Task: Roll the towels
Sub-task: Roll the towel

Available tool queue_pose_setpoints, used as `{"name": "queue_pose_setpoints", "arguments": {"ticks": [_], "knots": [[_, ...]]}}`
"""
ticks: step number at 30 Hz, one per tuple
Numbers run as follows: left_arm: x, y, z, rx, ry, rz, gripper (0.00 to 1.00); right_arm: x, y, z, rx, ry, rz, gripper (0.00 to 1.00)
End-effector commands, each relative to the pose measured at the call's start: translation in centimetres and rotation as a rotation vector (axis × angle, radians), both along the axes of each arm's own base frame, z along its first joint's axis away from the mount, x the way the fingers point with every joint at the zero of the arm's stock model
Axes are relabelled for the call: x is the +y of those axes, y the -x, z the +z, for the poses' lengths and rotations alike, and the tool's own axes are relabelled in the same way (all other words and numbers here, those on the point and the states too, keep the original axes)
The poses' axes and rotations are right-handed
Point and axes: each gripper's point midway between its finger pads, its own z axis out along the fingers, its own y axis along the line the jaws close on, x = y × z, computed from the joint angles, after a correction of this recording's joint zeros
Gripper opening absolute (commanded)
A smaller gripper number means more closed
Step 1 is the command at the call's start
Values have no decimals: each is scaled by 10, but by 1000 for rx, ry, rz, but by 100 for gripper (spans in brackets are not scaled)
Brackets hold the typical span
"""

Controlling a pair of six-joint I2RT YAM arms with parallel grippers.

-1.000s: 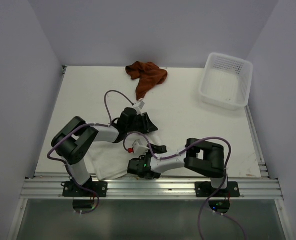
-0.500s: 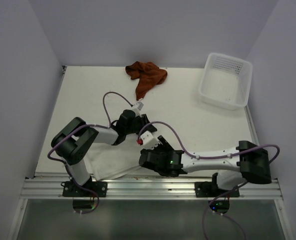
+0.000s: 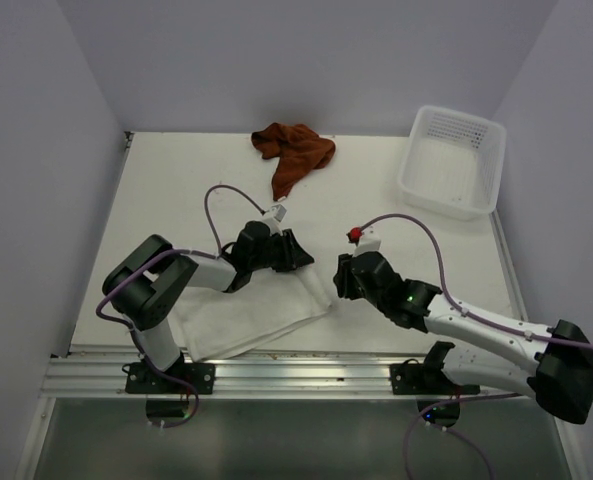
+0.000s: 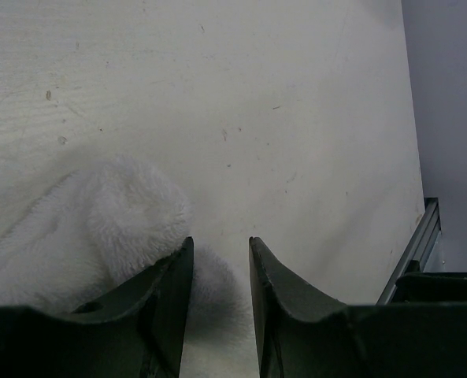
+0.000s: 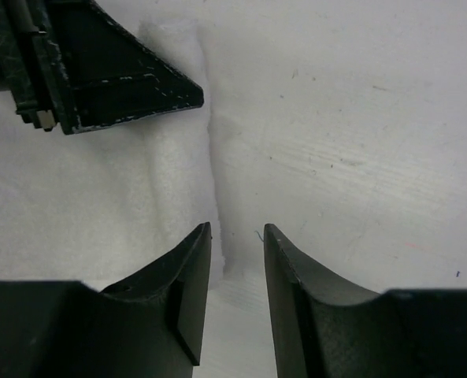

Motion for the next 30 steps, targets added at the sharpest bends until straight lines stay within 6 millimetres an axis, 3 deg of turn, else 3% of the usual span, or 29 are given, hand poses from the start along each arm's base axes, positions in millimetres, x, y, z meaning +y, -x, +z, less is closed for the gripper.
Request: {"name": "queue_pose_setpoints", "arguments": {"ticks": [1, 4, 5, 16, 26, 30], "knots": [[17, 13, -27, 58, -85, 23, 39, 27, 6, -10, 121, -196, 61, 40], [18, 14, -26, 57, -86, 22, 39, 32, 9, -27, 187, -226, 65, 41], [18, 15, -27, 57, -88, 22, 39, 37, 8, -24, 181, -256, 79, 42], [22, 16, -24, 51, -91, 31, 38, 41, 20, -69, 279, -252, 95, 45], [29, 18, -27, 53, -106, 60, 38, 54, 25, -79, 327, -292, 132, 50], [33, 19, -29, 59, -112, 77, 38, 51, 33, -96, 375, -276, 125, 50]]}}
